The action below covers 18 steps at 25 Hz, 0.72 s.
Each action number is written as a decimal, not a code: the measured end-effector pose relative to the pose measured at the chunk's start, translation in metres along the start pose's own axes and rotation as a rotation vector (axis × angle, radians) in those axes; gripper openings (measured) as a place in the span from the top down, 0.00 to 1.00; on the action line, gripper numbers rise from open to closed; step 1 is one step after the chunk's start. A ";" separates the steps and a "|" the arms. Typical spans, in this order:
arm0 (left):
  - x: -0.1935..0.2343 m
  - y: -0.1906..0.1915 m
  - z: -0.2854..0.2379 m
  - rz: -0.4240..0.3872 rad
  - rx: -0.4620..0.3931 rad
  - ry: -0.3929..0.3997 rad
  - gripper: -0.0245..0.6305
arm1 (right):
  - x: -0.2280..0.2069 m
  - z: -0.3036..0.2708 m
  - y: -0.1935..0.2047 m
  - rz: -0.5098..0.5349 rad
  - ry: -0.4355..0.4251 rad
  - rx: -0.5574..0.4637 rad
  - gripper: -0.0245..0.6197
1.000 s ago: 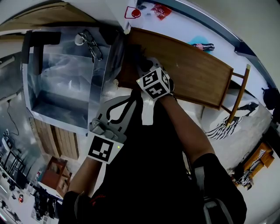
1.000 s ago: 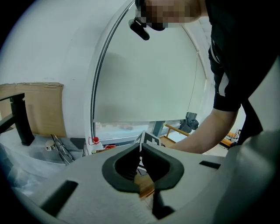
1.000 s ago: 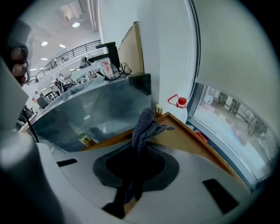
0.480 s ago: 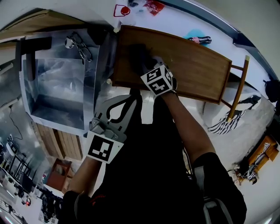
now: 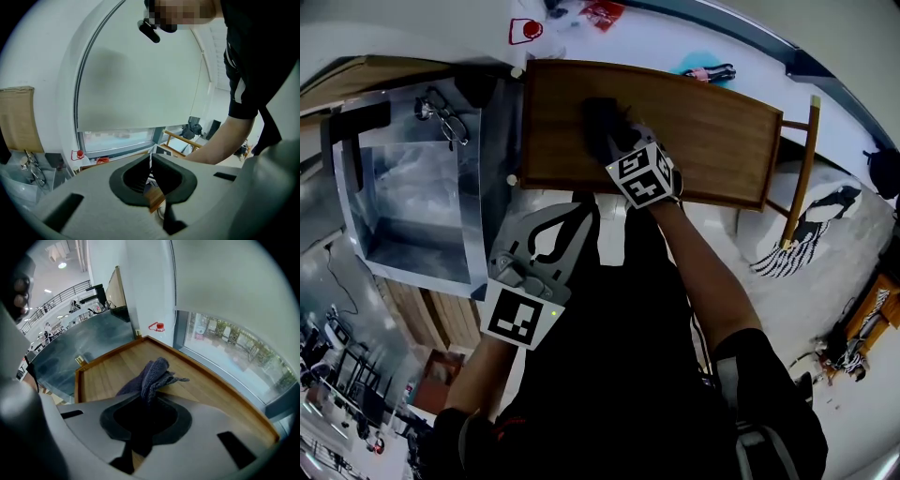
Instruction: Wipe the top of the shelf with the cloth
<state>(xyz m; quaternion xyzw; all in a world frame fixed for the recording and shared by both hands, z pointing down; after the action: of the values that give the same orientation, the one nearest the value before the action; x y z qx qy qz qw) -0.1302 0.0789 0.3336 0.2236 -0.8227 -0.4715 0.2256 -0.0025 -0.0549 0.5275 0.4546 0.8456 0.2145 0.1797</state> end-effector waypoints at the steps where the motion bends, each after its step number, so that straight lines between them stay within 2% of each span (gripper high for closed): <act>1: -0.003 -0.002 -0.004 -0.004 0.000 0.006 0.92 | -0.004 0.003 0.004 -0.007 0.006 0.001 0.90; 18: -0.055 -0.029 -0.066 -0.049 0.004 0.107 0.92 | -0.072 0.059 0.074 -0.108 0.101 0.016 0.90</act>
<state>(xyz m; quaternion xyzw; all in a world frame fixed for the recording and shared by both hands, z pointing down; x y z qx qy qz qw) -0.0432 0.0528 0.3297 0.2688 -0.8046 -0.4628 0.2571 0.1162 -0.0673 0.5245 0.3985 0.8785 0.2203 0.1447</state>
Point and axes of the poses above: the fingertips, and each gripper's own axes: z backward along the fingers, x to its left, y out of its underside, the point moved 10 cm from there along z, backward along the fingers, and after that the axes turned 3 degrees about -z, right-handed, at the moved point
